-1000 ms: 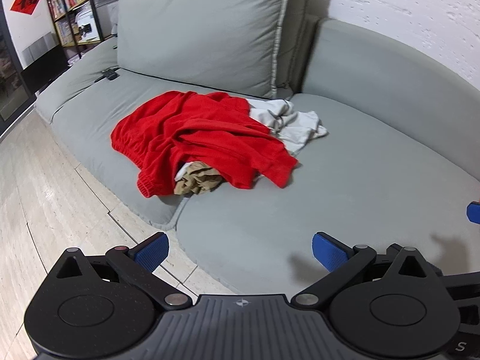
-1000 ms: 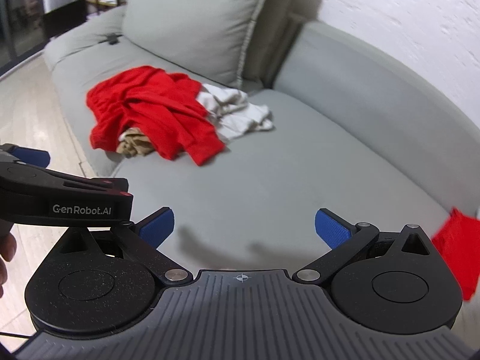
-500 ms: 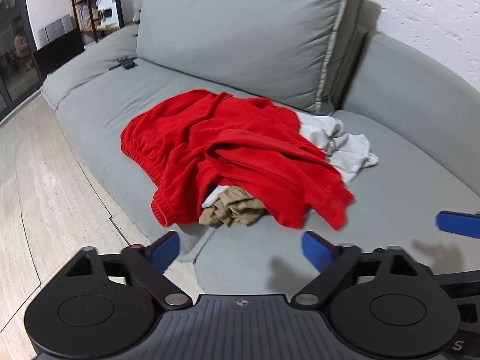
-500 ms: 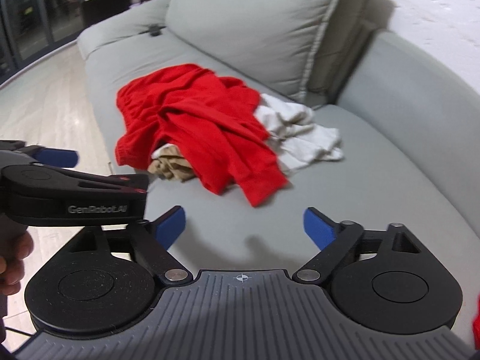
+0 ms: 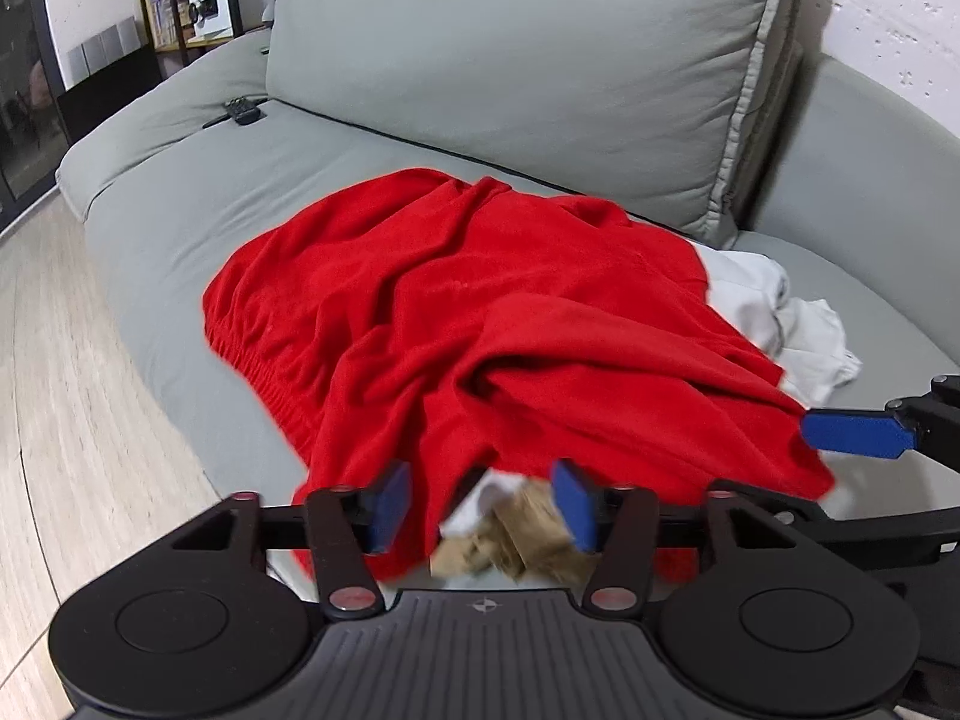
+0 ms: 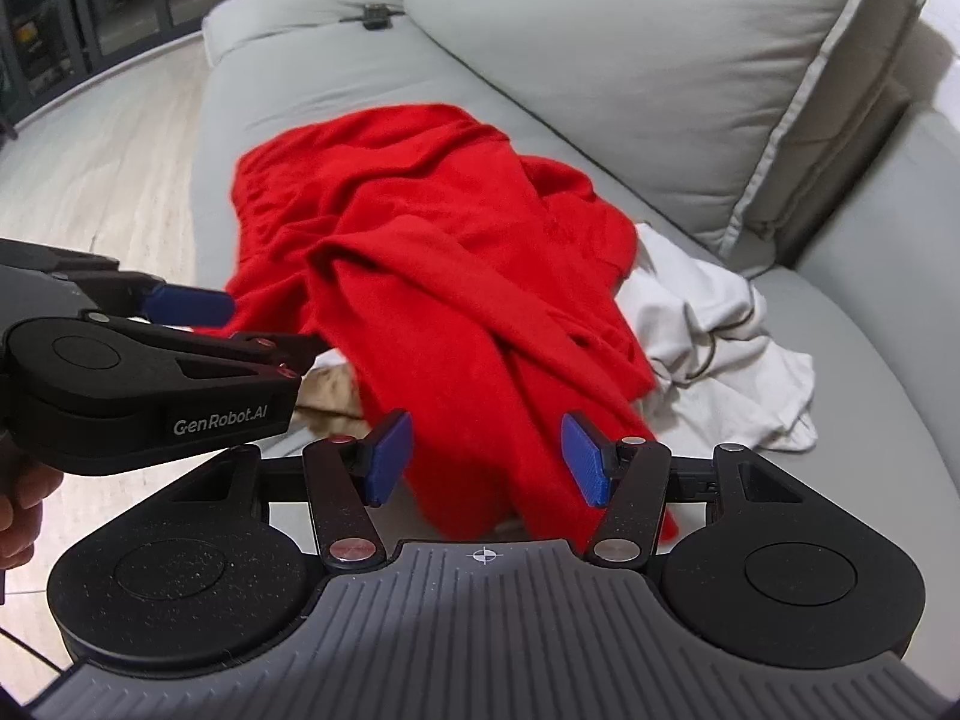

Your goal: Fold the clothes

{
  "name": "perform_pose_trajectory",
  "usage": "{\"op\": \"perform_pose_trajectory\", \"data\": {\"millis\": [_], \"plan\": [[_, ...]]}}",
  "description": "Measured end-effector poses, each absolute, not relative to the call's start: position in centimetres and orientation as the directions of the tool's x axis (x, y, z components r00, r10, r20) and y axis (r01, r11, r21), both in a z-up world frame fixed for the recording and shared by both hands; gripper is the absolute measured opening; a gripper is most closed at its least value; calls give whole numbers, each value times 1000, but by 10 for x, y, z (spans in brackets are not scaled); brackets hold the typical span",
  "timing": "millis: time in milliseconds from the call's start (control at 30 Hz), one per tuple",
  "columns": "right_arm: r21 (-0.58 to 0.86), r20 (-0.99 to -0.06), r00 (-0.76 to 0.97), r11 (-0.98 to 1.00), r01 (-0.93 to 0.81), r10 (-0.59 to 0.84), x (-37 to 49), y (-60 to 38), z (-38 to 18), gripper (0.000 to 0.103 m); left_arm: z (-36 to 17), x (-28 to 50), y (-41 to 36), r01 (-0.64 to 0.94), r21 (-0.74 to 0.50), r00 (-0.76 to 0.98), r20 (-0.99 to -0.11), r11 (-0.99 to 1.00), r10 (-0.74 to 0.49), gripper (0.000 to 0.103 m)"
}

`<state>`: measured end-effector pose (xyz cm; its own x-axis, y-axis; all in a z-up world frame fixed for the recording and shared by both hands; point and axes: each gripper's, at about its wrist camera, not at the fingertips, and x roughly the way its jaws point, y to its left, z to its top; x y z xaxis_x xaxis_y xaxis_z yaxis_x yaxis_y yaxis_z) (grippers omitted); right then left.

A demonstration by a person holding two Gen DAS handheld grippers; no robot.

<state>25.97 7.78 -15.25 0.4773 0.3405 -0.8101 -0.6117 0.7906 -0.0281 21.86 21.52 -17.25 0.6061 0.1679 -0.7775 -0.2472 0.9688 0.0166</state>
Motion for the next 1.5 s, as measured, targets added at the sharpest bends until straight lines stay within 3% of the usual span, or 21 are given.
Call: {"op": "perform_pose_trajectory", "data": {"millis": [100, 167, 200, 233, 267, 333, 500, 733, 1033, 1300, 1500], "plan": [[-17, -826, 456, 793, -608, 332, 273, 85, -163, 63, -181, 231, 220, -241, 26, 605, -778, 970, 171, 70], [1, -842, 430, 798, -602, 325, 281, 89, -171, 60, -188, 240, 220, -214, 42, 601, -782, 976, 165, 67], [12, -851, 414, 800, -600, 324, 285, 90, -175, 36, -189, 242, 219, -198, 42, 601, -784, 979, 156, 54], [36, -860, 386, 795, -605, 333, 290, 86, -177, 19, -190, 244, 216, -154, 31, 605, -788, 988, 119, 16], [52, -862, 378, 799, -599, 339, 290, 84, -176, 7, -188, 245, 214, -118, 8, 608, -790, 993, 79, 4], [48, -852, 397, 807, -589, 341, 284, 77, -169, 4, -179, 241, 205, -67, -10, 624, -781, 998, 34, 0], [57, -820, 456, 842, -537, 346, 267, 48, -145, 2, -148, 224, 186, -17, -102, 676, -734, 995, -63, 0], [107, -752, 563, 906, -409, 343, 223, -40, -85, 2, -75, 188, 97, 110, -235, 714, -657, 966, -242, 0], [127, -695, 698, 984, -121, 175, 128, -220, -37, 2, -17, 130, -80, 371, -192, 655, -640, 908, -403, 0], [167, -588, 809, 979, 121, 0, 18, -368, 7, 2, 39, 54, -225, 593, -135, 606, -574, 794, -551, 0], [171, -548, 818, 933, 316, -176, -49, -470, 31, 2, 48, 24, -311, 707, -156, 525, -537, 689, -660, 0]]}}
